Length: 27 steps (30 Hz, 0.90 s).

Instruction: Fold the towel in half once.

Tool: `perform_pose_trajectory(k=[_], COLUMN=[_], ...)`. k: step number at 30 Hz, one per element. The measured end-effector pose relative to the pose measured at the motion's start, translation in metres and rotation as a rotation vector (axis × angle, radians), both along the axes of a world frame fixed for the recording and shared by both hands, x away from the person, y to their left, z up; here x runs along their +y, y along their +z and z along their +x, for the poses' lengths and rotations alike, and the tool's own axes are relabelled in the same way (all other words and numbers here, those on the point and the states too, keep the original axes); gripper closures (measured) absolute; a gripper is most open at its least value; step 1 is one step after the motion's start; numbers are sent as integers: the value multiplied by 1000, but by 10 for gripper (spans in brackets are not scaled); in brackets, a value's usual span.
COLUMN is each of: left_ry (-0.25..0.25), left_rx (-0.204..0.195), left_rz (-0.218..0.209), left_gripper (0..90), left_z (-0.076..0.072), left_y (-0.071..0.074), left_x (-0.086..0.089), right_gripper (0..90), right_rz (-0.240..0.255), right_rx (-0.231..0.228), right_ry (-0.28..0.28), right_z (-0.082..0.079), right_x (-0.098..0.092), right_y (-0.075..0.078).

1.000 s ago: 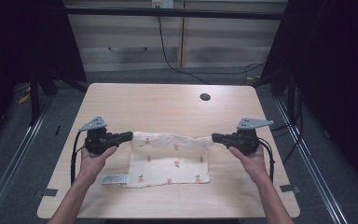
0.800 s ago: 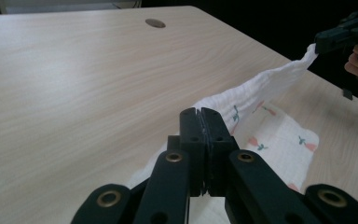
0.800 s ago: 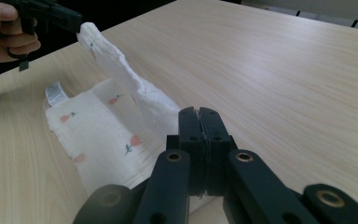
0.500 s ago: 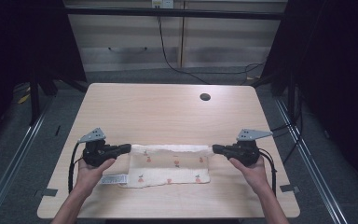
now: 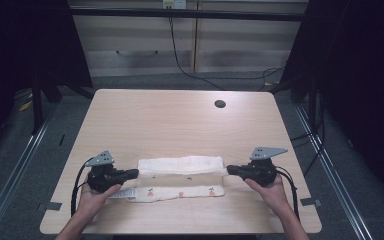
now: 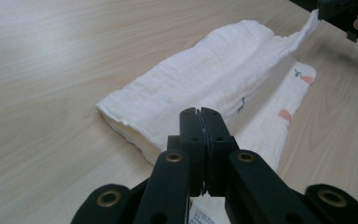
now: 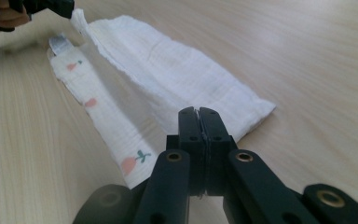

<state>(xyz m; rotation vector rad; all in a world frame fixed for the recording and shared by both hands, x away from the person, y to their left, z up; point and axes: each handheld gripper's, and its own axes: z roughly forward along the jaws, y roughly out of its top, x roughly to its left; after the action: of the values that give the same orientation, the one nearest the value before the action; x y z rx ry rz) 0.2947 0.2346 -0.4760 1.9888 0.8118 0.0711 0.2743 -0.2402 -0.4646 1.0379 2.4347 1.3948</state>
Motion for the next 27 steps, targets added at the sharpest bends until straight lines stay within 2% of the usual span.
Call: perform_pose_trajectory(k=[3,6,8,10,12,14,17,20,24,27], left_ry=[-5,-17,-16,-18,-38,-63,-60,-79,-104,-113], left_rx=[0,-11,-7,-26,-24,-16,13,34,56,69], left_rz=[-3,5,-28,-36,-37,-3,21,47,104,134], left_gripper=[888,887,888,887,888,887,887,886,884,884], left_z=[-6,-11,-14,-19,-25,-29,-31,-32,-35,-36], left_y=[0,5,8,10,9,6,-4,-11,-17,-23], left_x=[2,4,5,3,0,-2,0,-2,-8,-11], right_gripper=[894,894,894,894,894,894,894,893,893,892], right_rz=[-4,10,15,21,11,-4,-11,-25,-32,-61], right_rx=[18,14,5,2,10,26,53,61,77,90], right_ry=[5,5,1,5,12,18,21,25,24,36], right_z=[-4,-9,-12,-15,-18,-21,-24,-26,-30,-34], right_x=[1,0,-2,-2,0,1,0,1,0,3], right_y=[-7,-7,-3,-2,-5,-11,-18,-21,-25,-31])
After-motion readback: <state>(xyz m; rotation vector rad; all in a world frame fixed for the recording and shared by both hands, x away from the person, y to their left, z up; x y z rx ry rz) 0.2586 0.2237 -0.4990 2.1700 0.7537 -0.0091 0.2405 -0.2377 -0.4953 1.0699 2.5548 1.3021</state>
